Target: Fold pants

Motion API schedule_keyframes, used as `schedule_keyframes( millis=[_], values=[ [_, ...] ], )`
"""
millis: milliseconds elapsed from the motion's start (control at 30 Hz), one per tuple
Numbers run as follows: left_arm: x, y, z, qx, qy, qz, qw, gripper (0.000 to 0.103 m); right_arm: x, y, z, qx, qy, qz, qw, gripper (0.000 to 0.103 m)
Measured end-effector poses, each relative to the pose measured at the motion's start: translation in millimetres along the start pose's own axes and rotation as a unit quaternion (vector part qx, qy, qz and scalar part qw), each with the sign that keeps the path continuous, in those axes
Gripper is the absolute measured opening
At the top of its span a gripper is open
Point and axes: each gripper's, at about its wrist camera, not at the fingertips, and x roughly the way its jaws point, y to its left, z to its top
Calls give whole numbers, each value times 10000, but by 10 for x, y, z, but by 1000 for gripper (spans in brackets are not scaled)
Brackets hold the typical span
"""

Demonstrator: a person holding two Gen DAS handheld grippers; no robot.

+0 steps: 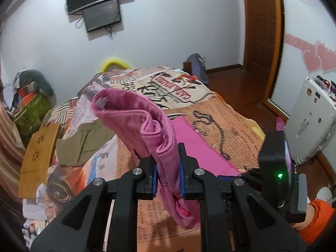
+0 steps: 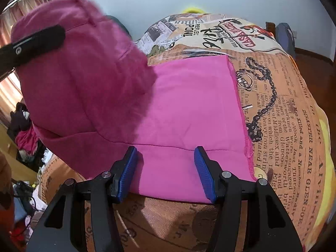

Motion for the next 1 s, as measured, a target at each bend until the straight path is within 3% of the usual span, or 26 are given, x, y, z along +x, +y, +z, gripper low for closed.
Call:
schedule_keyframes(
  millis=[167, 267, 500, 867, 1000],
  values=[
    [136, -78, 71, -84, 161, -266, 9995, 16, -242, -182, -8, 303, -386, -76, 9988, 53],
    [224, -118, 98, -127, 263, -372, 9989, 16, -383, -355, -47, 461, -508, -336, 9971, 53],
    [442, -355, 92, 1, 477, -534, 9974, 16, -220, -614, -210, 587, -39, -646, 9962, 53],
    [841, -671, -56, 151, 978, -737, 9924, 16, -450, -708, -258, 701, -269, -679, 9949, 53],
    [995, -728, -109, 52, 1423, -964, 9851, 20, -585, -734, -293, 690, -376, -796, 9937, 53]
  ],
)
